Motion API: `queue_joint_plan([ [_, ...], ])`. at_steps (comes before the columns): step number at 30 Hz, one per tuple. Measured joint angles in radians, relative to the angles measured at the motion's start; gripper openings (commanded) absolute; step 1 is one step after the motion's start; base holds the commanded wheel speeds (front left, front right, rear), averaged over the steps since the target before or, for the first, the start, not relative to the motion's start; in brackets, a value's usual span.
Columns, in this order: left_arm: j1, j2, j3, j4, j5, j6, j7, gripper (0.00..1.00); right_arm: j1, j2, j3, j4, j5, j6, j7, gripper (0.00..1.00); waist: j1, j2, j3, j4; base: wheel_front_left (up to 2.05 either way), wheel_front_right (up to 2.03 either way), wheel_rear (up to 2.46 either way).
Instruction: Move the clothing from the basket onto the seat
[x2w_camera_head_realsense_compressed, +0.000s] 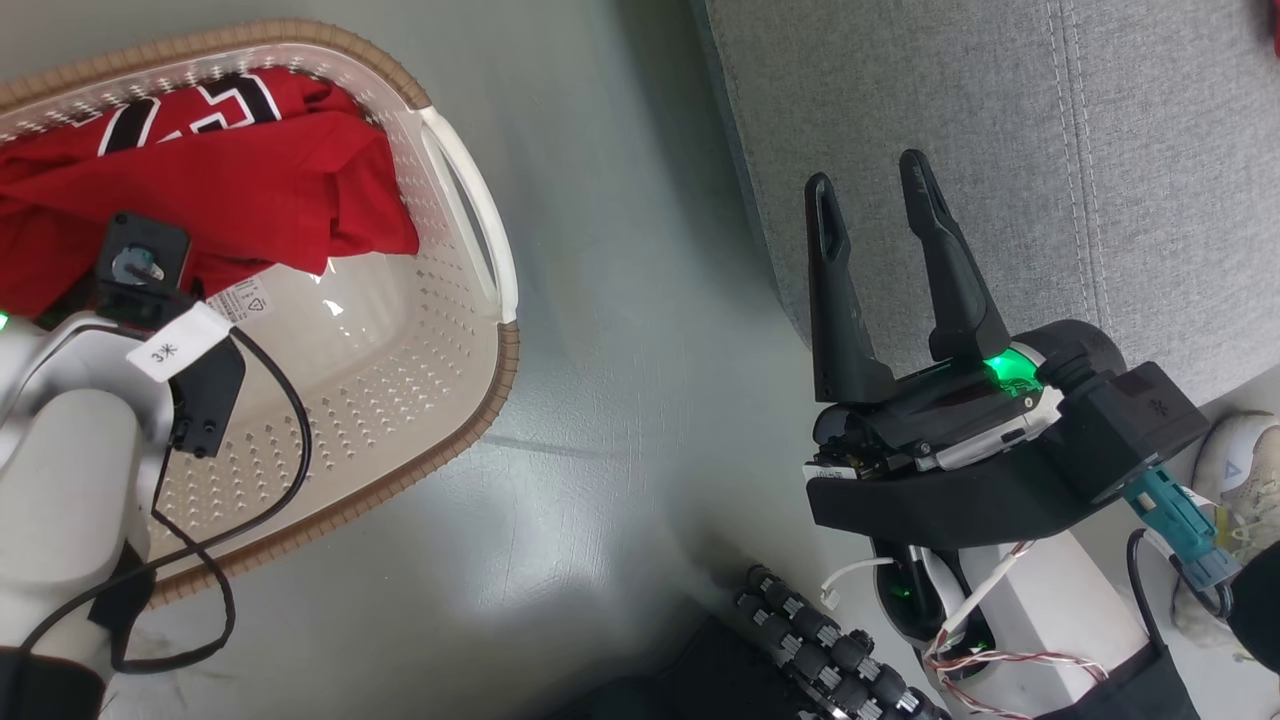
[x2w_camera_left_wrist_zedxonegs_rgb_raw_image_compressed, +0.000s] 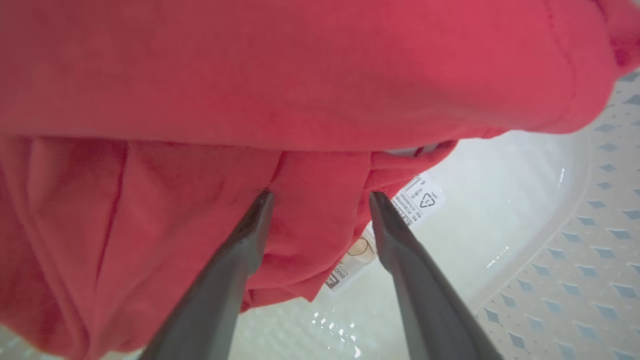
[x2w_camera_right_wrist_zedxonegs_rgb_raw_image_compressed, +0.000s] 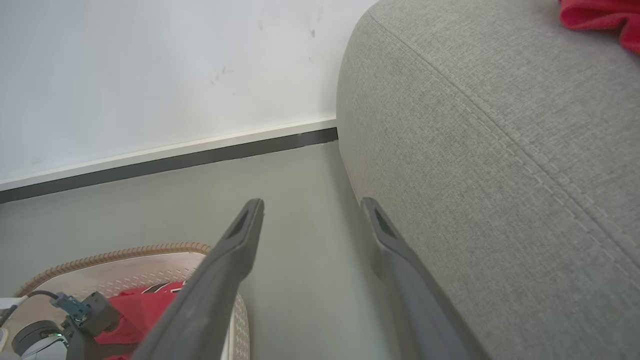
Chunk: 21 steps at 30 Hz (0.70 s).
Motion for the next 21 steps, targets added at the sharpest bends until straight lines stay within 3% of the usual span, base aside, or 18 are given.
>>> queue_joint_plan([
  [8, -0.037, -0.016, -0.005, 0.063, 0.002, 0.016, 0.04, 1.0, 0.0, 0.0, -0.001, 0.0, 0.005, 0.0, -0.005, 1.0, 0.0, -0.0002, 0.007, 0.003, 0.0, 0.0, 0.0],
  [9, -0.039, -0.022, -0.004, 0.072, 0.002, 0.017, 0.047, 0.88, 0.0, 0.0, -0.001, -0.001, 0.006, 0.0, -0.007, 1.0, 0.0, -0.0002, 0.007, 0.004, 0.0, 0.0, 0.0],
  [10, -0.041, -0.027, -0.002, 0.081, 0.002, 0.019, 0.052, 0.43, 0.0, 0.0, -0.002, -0.002, 0.006, 0.0, -0.007, 1.0, 0.0, -0.0001, 0.008, 0.004, 0.0, 0.0, 0.0],
  [12, -0.042, -0.035, 0.001, 0.094, 0.002, 0.026, 0.06, 0.0, 0.001, 0.0, -0.006, -0.005, 0.006, 0.0, -0.007, 1.0, 0.0, -0.0001, 0.009, 0.005, 0.0, 0.0, 0.0],
  [21, -0.069, -0.042, 0.006, 0.137, -0.001, 0.036, 0.069, 0.0, 0.001, 0.0, -0.016, -0.02, 0.006, 0.0, -0.007, 1.0, 0.0, -0.0002, 0.011, 0.011, 0.0, 0.0, 0.0],
])
